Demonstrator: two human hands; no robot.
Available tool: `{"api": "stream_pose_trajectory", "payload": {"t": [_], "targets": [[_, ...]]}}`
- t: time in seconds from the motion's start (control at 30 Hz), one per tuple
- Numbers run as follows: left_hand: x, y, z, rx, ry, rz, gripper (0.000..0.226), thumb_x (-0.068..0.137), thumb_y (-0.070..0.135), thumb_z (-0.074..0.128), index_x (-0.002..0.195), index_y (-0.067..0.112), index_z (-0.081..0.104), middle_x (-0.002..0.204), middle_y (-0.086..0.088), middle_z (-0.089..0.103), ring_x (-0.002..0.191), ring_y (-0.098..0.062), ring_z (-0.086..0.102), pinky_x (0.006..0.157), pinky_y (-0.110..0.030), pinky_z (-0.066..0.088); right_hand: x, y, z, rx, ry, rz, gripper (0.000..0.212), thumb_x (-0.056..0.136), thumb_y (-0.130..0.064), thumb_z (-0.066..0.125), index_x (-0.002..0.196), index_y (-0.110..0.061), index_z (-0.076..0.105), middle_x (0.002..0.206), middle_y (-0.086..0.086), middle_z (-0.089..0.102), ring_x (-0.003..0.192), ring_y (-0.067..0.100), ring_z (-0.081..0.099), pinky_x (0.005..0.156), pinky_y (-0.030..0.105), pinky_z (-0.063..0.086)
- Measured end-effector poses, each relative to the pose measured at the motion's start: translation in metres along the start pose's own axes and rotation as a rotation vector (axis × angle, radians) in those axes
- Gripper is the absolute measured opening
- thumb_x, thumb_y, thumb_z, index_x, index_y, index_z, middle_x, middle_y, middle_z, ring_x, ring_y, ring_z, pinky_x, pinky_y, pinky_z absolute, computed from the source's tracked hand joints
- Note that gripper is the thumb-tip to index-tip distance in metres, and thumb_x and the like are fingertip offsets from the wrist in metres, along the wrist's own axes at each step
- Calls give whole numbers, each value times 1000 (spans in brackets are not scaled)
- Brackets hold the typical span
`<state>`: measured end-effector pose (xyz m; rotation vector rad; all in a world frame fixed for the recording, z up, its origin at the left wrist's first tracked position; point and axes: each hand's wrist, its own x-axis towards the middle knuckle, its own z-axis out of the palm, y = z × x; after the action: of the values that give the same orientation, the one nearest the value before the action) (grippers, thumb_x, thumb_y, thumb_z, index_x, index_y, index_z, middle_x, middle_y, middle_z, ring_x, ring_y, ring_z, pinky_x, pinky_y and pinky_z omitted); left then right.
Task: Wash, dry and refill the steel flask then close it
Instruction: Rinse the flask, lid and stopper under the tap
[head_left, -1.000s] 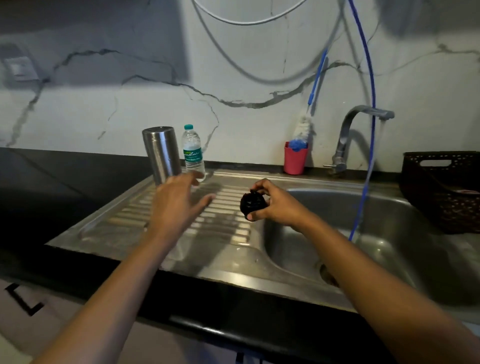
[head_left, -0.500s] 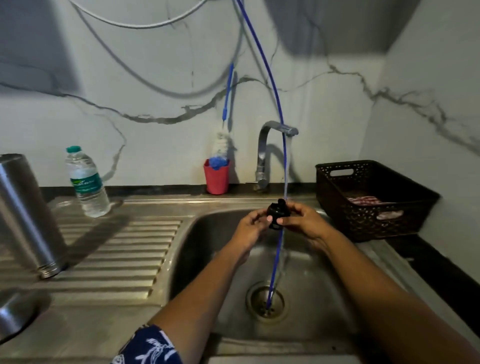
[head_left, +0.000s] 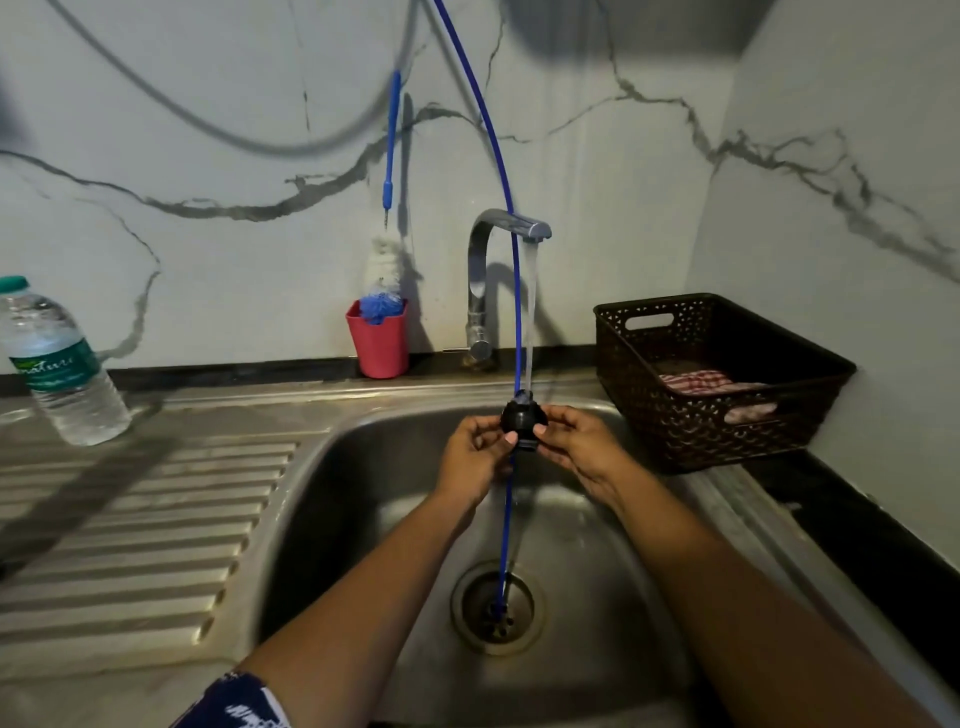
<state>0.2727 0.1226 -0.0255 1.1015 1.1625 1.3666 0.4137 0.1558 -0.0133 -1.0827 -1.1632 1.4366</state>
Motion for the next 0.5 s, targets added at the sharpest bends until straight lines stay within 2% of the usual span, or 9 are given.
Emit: {"api": "stream_pose_trajectory", "payload": {"t": [0.2, 0.33, 0.4, 0.5], "targets": [[-1, 1, -2, -77, 8, -24, 13, 93, 3, 57, 98, 15, 54, 88, -3, 65, 81, -13, 62, 65, -23, 53, 0, -1, -3, -22, 25, 7, 22, 90, 2, 53, 107, -13, 54, 98, 3, 62, 85, 15, 60, 70, 27, 49], [-2, 0, -2, -90, -22, -19, 17, 93, 3, 57, 106, 12, 55, 91, -2, 66, 82, -13, 63, 68, -24, 53, 1, -3, -6, 12, 48, 19, 17, 90, 1, 53, 99, -13, 57, 99, 6, 64, 88, 17, 62, 71, 26, 50], [-3, 0, -1, -90, -53, -11, 18, 93, 2, 56, 108, 11, 56, 91, -2, 66, 83, -14, 63, 70, -24, 54, 1, -2, -7, 33, 43, 9, 17, 88, -2, 58, 100, -14, 59, 101, 6, 65, 92, 18, 62, 75, 27, 50], [-5, -1, 1, -75, -75, -4, 16, 92, -1, 56, 99, 13, 57, 91, -4, 65, 82, -15, 63, 69, -23, 54, 0, 0, -6, 17, 33, -33, 27, 81, 0, 66, 104, -12, 59, 102, 5, 66, 99, 22, 63, 85, 30, 51]]}}
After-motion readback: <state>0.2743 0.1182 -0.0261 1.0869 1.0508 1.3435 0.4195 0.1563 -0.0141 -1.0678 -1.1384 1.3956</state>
